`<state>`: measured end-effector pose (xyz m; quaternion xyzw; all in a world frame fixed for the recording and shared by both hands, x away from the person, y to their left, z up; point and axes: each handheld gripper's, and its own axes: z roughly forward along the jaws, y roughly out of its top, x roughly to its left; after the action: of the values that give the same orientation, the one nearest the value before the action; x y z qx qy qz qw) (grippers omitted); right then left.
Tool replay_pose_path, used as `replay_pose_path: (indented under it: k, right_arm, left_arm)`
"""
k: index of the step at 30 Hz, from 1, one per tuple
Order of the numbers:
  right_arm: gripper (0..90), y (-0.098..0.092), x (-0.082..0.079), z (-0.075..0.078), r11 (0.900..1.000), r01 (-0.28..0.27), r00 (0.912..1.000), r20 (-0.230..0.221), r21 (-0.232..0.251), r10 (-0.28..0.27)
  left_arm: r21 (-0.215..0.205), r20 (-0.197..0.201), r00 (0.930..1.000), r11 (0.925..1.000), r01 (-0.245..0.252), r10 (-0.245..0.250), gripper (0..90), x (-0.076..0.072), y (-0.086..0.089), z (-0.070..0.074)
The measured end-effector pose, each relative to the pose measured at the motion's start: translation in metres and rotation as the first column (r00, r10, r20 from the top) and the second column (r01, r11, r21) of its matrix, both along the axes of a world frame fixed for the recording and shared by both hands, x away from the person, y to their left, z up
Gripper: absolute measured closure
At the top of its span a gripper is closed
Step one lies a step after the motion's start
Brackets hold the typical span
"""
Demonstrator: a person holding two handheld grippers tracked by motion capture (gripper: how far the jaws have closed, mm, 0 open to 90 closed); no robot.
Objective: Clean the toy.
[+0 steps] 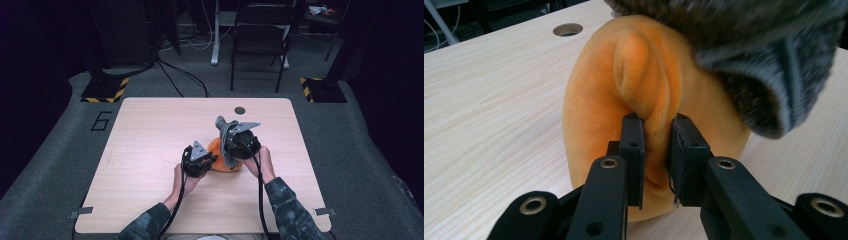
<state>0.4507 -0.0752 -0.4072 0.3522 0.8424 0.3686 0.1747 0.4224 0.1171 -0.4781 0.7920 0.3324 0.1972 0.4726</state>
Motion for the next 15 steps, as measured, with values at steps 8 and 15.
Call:
replay_pose_path:
  k: [8, 15]
  right_arm:
    - [69.4, -0.003, 0.003, -0.003, 0.993, -0.01, 0.9995, -0.03, -0.12, 0.007]
    - [69.7, -0.011, 0.009, -0.01, 0.982, 0.008, 0.9952, -0.094, -0.191, -0.027]
  left_arm:
    - [0.003, -0.005, 1.0, 1.0, -0.002, 0.002, 77.8, 0.003, 0.002, -0.002]
    - [-0.009, -0.013, 0.9998, 0.9998, -0.017, 0.017, 77.8, 0.007, 0.007, -0.004]
